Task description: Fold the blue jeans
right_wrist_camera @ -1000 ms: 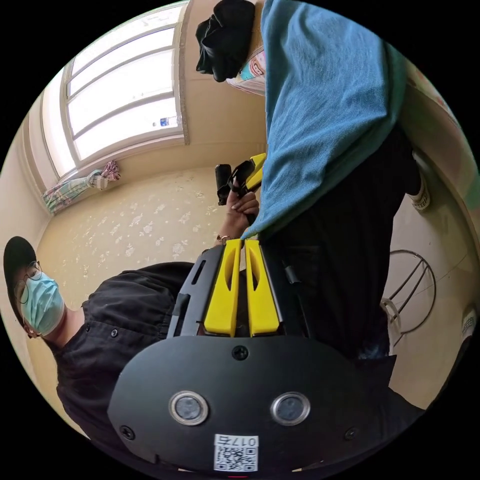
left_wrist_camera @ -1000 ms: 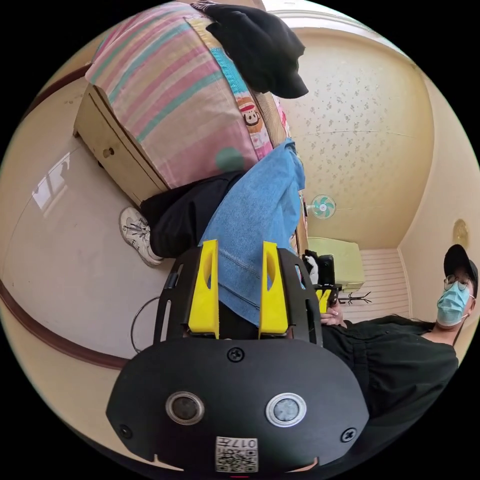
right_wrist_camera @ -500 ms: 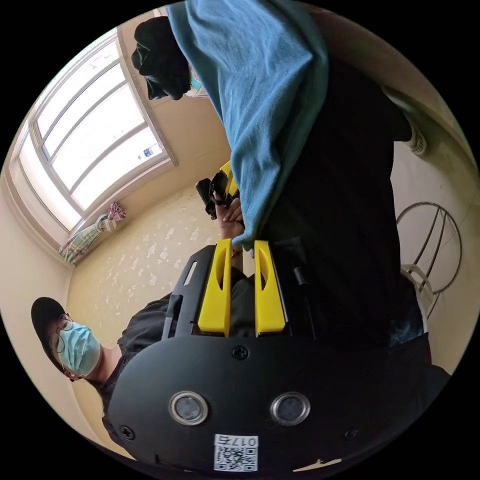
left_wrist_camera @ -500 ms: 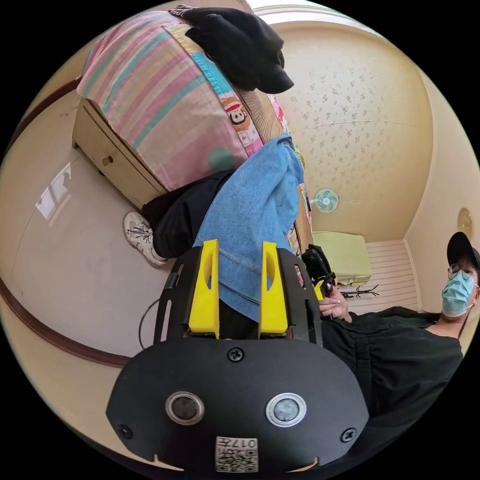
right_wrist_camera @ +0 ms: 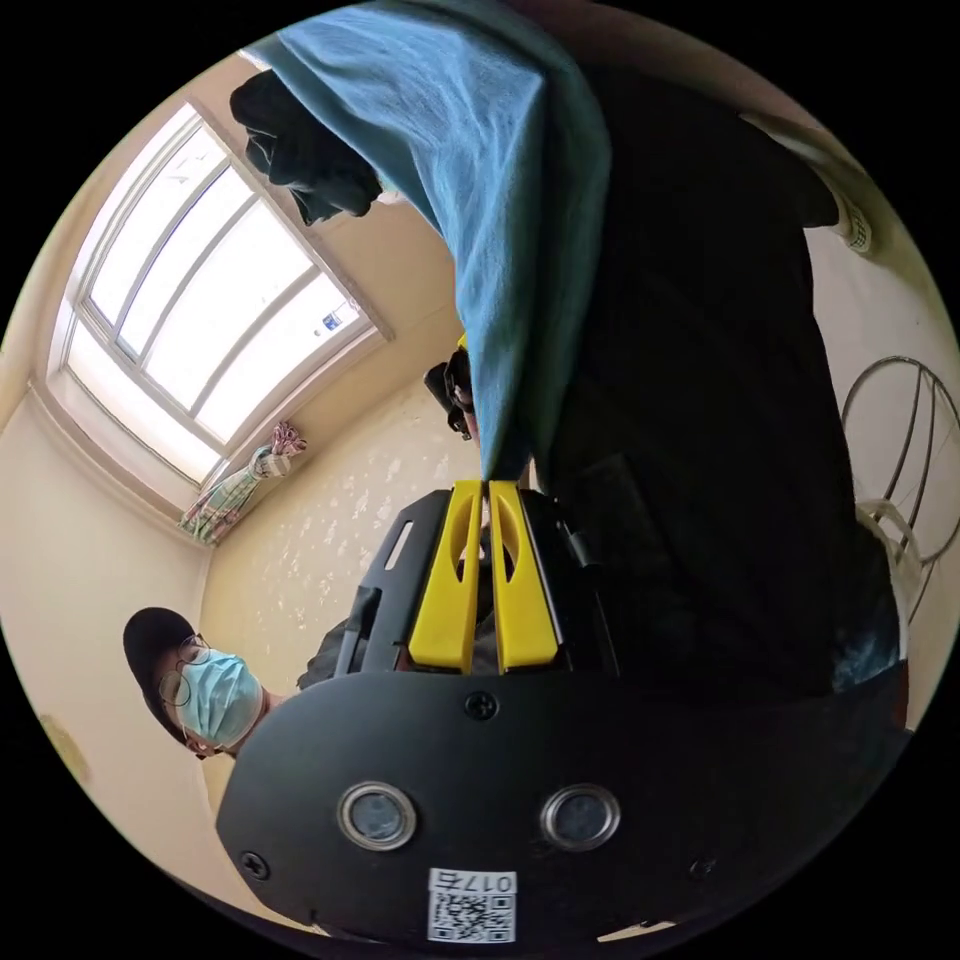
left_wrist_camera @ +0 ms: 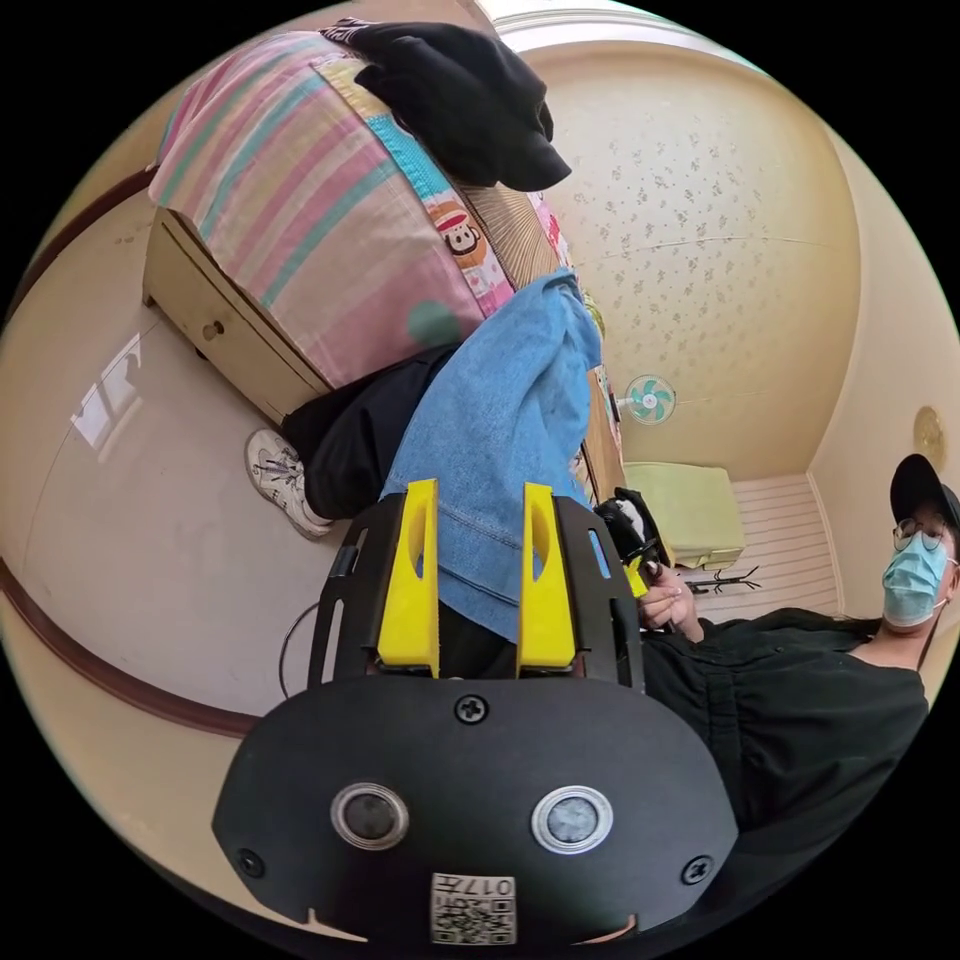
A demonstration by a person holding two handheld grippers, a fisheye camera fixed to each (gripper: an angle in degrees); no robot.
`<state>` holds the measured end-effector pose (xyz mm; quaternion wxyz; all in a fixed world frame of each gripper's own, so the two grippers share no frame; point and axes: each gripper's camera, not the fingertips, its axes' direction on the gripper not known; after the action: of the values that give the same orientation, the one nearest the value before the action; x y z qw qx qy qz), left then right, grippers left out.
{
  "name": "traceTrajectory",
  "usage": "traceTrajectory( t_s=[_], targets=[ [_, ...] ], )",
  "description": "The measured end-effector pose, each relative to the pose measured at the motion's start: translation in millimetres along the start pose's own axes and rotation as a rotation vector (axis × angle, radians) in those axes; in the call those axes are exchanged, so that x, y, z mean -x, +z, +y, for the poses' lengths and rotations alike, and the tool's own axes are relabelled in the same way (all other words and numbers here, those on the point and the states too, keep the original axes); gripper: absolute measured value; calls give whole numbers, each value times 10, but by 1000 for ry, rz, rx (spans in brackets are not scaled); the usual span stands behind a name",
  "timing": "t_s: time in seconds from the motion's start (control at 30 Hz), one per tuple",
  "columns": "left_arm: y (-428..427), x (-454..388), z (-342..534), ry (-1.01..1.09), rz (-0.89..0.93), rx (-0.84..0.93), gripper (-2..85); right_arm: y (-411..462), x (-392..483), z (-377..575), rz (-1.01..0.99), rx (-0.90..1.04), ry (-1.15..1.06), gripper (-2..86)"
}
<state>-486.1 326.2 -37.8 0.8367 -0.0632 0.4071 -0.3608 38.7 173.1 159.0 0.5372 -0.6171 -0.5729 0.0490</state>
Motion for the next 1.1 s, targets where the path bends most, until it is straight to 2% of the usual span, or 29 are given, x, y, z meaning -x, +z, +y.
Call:
traceTrajectory(
  t_s=[0.23,0.37,0.63,0.8,0.97,1.1],
  targets=[
    [-81,-112,15,26,-17,-28,124,209,189,37,73,80,-80,10],
    [-8,-179,-13,45,-65,-9,124,272,11,16,250,110,-45,9],
    [294,-209,-167,37,-212,40,115,-20,-297,34,116,85,17,10],
    [495,-221,-159,41,-299,127,75,-179,-417,73,42,47,23,11],
    [475,-185,-136,36,-221,122,0,-201,-511,62,-9,65,28,13],
    [252,-124,-97,38,-102,70,-8,-205,-523,67,5,75,25,12]
  ],
)
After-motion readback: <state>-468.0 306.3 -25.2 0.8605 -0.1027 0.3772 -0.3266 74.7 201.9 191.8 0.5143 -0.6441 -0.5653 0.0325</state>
